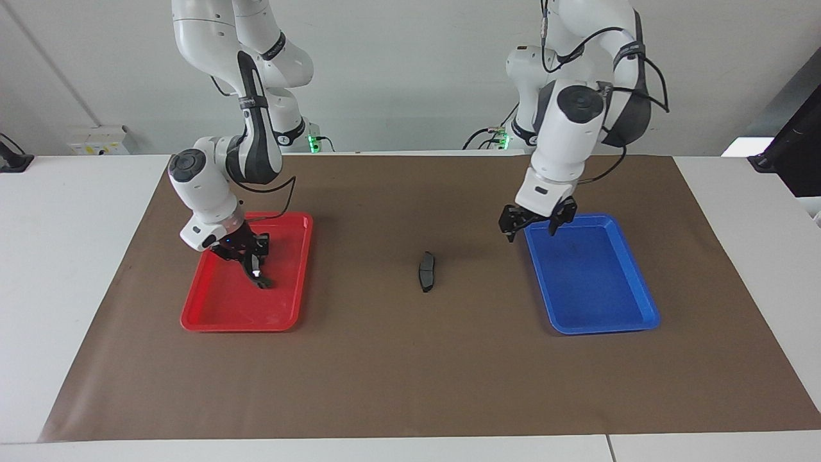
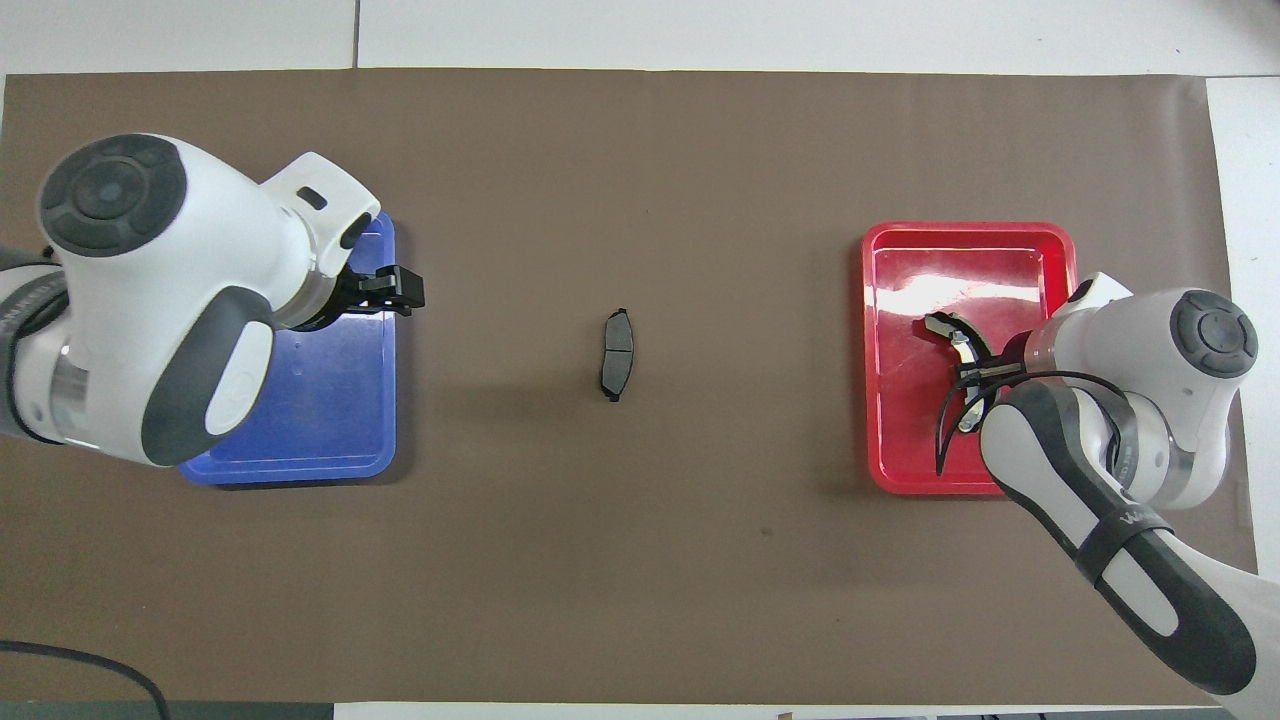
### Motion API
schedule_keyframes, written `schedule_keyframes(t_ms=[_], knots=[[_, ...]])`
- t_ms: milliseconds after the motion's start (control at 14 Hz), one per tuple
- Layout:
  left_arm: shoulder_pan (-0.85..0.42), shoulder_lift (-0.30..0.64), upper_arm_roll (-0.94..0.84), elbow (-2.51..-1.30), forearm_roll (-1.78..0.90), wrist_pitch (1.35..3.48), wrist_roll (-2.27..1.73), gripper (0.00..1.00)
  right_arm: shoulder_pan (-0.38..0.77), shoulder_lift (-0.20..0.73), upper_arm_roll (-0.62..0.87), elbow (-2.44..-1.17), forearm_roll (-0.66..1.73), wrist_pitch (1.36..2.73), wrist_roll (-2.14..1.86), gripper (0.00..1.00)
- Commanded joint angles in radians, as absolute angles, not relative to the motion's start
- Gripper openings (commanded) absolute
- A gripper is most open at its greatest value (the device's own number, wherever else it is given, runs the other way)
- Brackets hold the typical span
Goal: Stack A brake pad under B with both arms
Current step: 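Grasp the curved pad with the right gripper while the left gripper withdraws, then lift the curved brake pad and carry it toward the flat pad with the right gripper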
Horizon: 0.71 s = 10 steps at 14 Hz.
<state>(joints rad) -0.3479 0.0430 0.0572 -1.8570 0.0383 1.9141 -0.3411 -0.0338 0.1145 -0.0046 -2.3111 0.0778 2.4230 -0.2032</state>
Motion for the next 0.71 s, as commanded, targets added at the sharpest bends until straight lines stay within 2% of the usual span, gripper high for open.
schedule_keyframes(t_ms=[0, 286, 500, 643], knots=[[-0.243, -0.049, 0.054, -1.852, 0.005, 1.803, -0.195, 1.0, -0.04, 0.101, 0.003, -2.223, 0.104, 2.312, -0.203, 0.0], [-0.115, -0.022, 0.057, -1.617, -0.049, 1.574, -0.01, 1.0, 0.066, 0.127, 0.005, -2.004, 0.075, 2.085, 0.007, 0.0], [-0.071, 0.066, 0.058, -1.43, -0.044, 1.424, 0.011, 1.0, 0.194, 0.159, 0.005, -1.919, 0.029, 2.051, 0.241, 0.0], [-0.031, 0.065, 0.055, -1.408, -0.051, 1.387, 0.023, 1.0, 0.288, 0.189, 0.006, -1.898, 0.037, 2.068, 0.429, 0.0]])
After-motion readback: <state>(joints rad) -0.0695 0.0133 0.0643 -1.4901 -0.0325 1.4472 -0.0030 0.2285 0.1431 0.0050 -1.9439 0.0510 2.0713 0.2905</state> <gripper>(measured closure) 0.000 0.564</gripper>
